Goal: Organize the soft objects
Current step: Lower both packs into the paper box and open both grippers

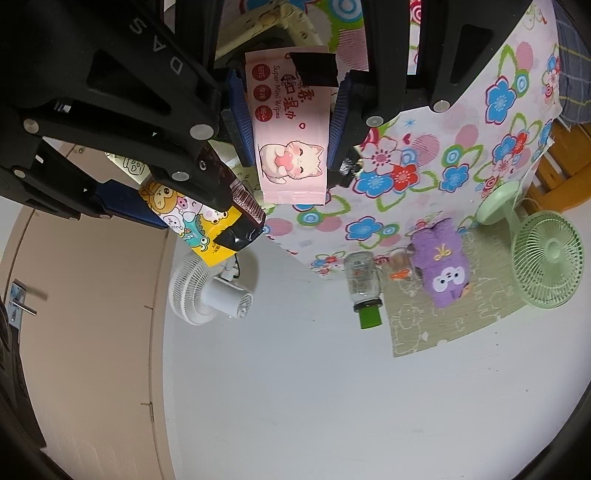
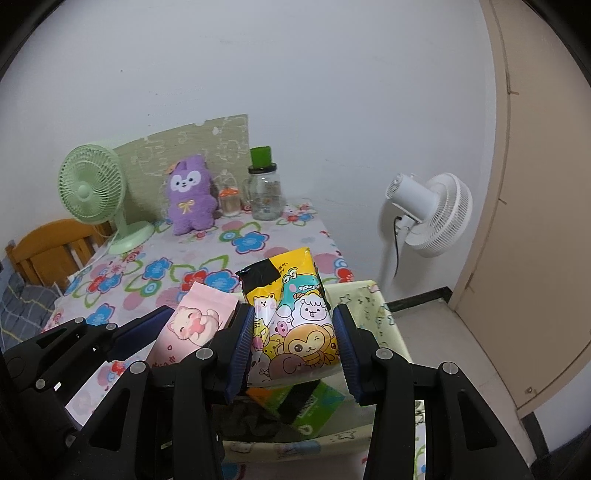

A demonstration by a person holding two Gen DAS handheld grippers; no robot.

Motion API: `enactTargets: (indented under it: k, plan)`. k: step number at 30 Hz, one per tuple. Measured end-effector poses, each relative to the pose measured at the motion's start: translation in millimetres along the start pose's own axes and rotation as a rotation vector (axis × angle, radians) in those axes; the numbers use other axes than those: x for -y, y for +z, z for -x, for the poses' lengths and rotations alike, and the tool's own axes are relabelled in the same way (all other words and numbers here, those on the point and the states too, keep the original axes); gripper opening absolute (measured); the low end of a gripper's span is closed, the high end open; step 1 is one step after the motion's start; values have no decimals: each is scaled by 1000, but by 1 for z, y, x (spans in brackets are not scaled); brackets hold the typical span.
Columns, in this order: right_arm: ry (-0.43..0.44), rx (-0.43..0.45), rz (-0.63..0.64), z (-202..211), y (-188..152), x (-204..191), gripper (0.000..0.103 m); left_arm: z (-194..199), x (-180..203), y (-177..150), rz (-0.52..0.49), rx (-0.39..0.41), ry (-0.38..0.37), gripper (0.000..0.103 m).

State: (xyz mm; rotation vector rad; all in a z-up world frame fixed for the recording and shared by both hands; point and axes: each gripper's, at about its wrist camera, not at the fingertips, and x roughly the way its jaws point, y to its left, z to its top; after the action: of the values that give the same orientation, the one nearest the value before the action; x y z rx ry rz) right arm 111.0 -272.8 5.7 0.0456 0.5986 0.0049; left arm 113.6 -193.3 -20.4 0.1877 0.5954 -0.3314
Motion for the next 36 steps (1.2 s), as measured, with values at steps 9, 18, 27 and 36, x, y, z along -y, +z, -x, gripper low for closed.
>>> enactTargets:
  k: [9,18,27,36]
  plan:
    - [-34,-27,-30,-11,-5,19,47,-16,12,1,-12,-24,-33,40]
    - [-35,-53,-54,-23,-7,28,47,-27,14,0,-2,-46,-65,66]
    - [-16,-79,-37,-39,-8,20,47,-33,4,-5,0,-59,-30,77]
    - [-2,-119,-57,-53,-13,13,52,-38,-8,-12,10,-84,-15,79]
